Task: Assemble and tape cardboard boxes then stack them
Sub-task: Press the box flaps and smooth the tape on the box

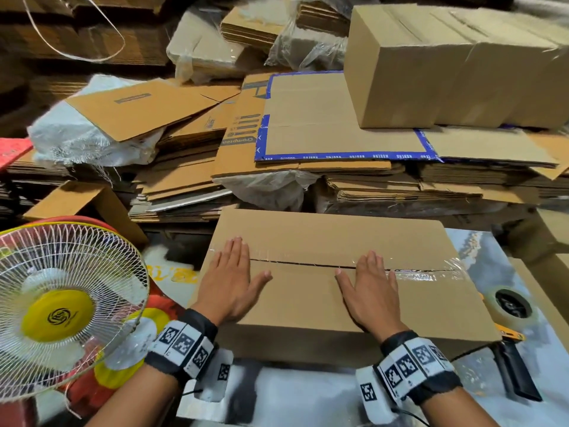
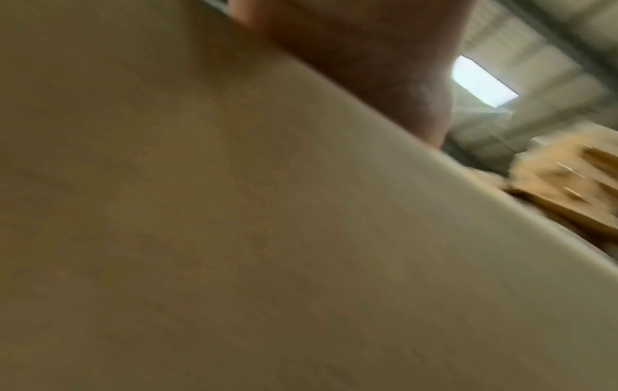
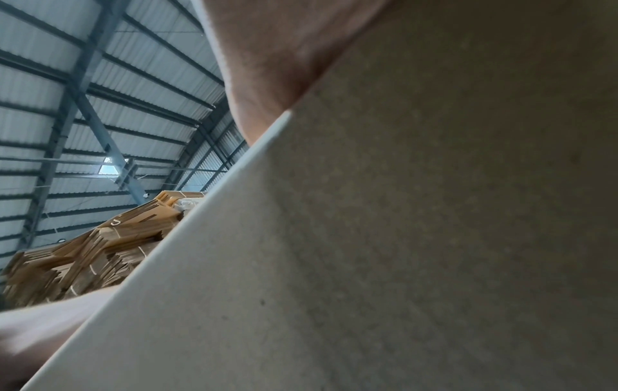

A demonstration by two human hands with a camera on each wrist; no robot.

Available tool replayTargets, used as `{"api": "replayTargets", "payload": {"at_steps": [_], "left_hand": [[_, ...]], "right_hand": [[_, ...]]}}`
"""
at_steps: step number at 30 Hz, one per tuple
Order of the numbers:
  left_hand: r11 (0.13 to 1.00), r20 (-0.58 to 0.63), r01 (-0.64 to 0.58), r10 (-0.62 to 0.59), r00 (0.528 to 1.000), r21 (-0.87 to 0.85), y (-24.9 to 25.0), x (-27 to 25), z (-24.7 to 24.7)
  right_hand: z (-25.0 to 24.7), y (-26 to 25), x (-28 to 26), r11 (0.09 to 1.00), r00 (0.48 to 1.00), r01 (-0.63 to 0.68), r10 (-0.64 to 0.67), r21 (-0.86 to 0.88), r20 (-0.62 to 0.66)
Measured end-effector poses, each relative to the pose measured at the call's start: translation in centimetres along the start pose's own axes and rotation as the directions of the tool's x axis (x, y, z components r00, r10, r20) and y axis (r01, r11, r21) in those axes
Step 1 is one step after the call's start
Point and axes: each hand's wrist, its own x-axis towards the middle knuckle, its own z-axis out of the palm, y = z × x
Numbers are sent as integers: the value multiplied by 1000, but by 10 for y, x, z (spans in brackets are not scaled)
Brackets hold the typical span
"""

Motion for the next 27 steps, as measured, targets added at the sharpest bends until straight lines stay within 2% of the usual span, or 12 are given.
{"api": "replayTargets", "payload": {"at_steps": [5, 8, 11, 13, 15, 17, 18, 20, 22, 23, 25, 27], "left_hand": [[986, -33, 126, -130, 991, -107, -21, -6, -1], [920, -62, 140, -174, 983, -366, -30, -4, -7], [765, -100, 92, -200, 975, -638, -46, -7, -20], [644, -36, 99, -193, 980, -759, -55, -7, -17], [458, 50, 123, -168, 984, -880, -65, -5, -8], [235, 131, 155, -115, 985, -960, -68, -3, -3], [160, 156, 168, -89, 984, -973, -67, -2, -3], [102, 193, 202, -98, 976, -974, -65, -2, -5], [127, 194, 210, -128, 973, -969, -65, -3, -2], [180, 181, 210, -167, 969, -961, -67, -3, 0], [403, 96, 190, -243, 965, -895, -70, -3, 5], [665, -64, 158, -296, 953, -730, -67, -6, 4]], "right_hand": [[-1, 2, -1, 999, 1000, 20, -21, -48, -7], [-2, -5, -4, 991, 995, 102, -102, -83, 1], [-3, -13, -7, 954, 961, 276, -277, -119, 14], [-3, -16, -6, 936, 942, 334, -331, -113, 49], [-3, -16, -3, 921, 926, 375, -368, -108, 79], [-2, -16, -2, 901, 906, 421, -412, -107, 97], [-2, -16, -1, 894, 898, 436, -426, -105, 108], [-2, -17, -1, 888, 892, 448, -435, -105, 125], [-4, -17, -2, 893, 896, 437, -422, -106, 139], [-5, -17, -2, 899, 900, 426, -410, -102, 145], [-6, -18, -4, 910, 909, 405, -390, -89, 147], [-7, -18, -5, 914, 911, 399, -385, -80, 148]]}}
